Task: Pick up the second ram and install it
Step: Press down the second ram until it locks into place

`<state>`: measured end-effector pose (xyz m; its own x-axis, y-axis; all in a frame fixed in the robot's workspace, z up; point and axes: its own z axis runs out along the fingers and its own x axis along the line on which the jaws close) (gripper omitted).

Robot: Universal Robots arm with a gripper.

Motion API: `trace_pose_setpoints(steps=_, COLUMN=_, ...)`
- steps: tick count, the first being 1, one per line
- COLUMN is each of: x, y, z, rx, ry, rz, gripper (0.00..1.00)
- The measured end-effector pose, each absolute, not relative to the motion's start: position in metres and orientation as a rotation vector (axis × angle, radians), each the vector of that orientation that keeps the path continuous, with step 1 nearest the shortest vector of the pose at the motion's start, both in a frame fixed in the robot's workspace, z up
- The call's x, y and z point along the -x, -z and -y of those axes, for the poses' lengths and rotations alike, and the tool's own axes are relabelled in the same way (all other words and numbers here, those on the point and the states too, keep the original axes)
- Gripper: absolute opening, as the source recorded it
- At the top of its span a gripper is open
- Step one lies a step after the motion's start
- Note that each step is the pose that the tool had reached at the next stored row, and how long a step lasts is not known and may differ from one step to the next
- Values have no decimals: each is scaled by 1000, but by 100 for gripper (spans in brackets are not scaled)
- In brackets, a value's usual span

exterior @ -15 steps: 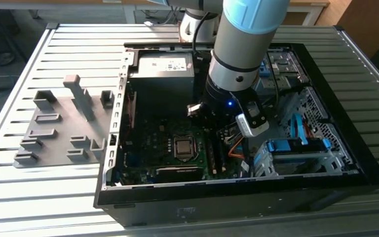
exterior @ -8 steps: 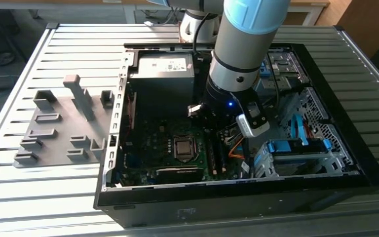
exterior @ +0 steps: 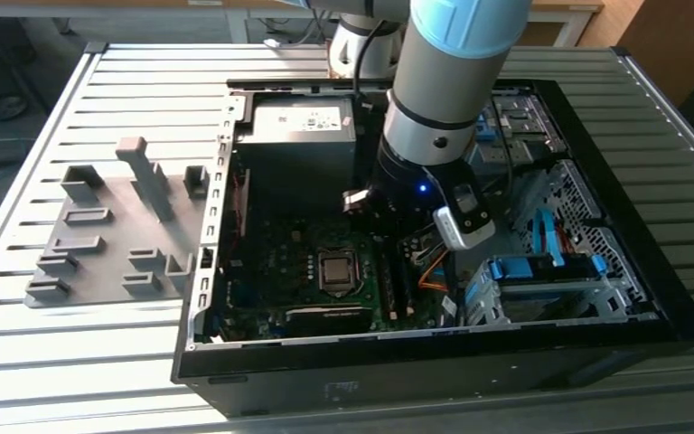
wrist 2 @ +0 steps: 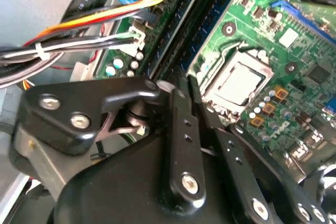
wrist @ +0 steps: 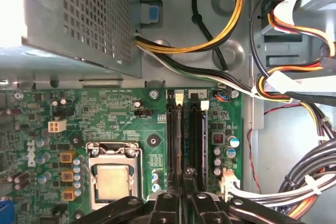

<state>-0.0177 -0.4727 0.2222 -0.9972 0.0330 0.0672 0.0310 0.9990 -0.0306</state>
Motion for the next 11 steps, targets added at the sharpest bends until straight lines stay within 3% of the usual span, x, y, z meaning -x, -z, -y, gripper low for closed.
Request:
trace_pose_setpoints(steps=1, x=18, y=-224, z=473, rx=49, ry=-46, rz=3073, gripper=19)
trace_pose_setpoints(steps=11, x=18, y=-247, z=473, rx=48, ry=-71, rz=3073, gripper=19)
